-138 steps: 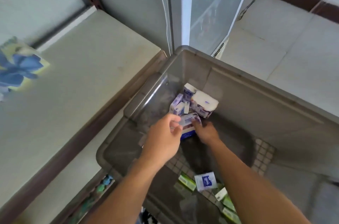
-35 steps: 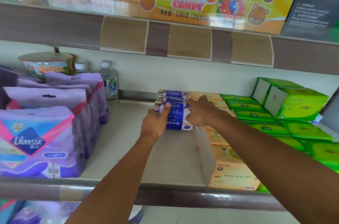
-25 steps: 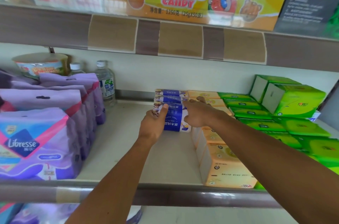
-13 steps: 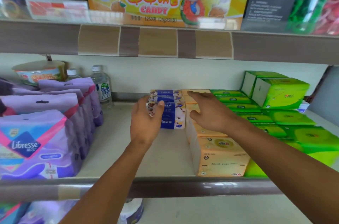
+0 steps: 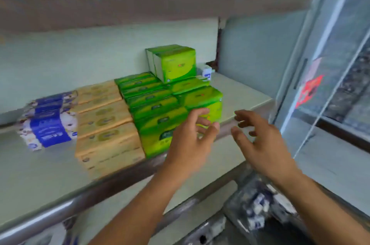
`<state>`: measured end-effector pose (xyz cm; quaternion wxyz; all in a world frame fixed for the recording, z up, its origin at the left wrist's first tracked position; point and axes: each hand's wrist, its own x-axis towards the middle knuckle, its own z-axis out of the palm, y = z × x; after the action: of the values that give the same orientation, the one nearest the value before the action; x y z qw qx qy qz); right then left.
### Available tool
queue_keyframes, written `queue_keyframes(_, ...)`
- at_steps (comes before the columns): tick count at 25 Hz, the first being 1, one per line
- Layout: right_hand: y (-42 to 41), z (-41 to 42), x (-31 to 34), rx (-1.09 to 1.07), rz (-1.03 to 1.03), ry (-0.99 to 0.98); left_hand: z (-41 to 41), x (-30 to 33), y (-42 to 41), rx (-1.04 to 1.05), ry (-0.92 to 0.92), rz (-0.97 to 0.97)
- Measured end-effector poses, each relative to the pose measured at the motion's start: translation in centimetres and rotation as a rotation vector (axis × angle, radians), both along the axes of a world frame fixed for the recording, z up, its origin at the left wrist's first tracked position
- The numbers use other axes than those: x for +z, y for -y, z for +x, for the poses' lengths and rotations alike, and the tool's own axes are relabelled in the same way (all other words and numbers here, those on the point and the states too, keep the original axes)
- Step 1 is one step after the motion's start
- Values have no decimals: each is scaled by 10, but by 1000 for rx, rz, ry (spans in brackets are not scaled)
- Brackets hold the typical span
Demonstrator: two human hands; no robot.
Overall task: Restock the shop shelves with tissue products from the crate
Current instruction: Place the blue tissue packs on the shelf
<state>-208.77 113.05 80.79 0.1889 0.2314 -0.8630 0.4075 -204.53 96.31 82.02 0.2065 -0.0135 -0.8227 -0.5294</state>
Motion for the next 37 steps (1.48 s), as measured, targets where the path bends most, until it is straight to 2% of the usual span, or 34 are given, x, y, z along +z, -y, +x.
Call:
queue_keyframes(5,-142,-1,-59,-308,9,282,-43,-72,-121,-250,231,-42)
queue_keyframes(9,-218,-8,-133,-435,21,470,-74,-147,-189,-315,432,-11)
queue_keyframes(12,-245,-24,-210,-453,105,658,-85,-207,-214,-288,582,30)
queue_keyframes(16,-250,-64,-322,-344,363,912,-103,-274,-241,-206,752,59)
queue_keyframes(18,-243,-87,-362,-306,473,920,-114,-300,-249,-168,793,63)
queue_keyframes(21,-234,-119,-402,-306,588,831,-137,-326,-257,-127,819,51)
queue_keyframes(28,-220,-143,-440,-378,805,766,-159,-338,-252,-113,841,70)
queue_keyframes(31,-222,-130,-435,-389,692,874,-155,-333,-246,-112,872,77)
queue_keyframes(33,-227,-115,-415,-454,449,968,-150,-330,-239,-106,899,83)
queue_keyframes(37,-242,-84,-351,-511,74,992,-138,-321,-232,-156,929,-1)
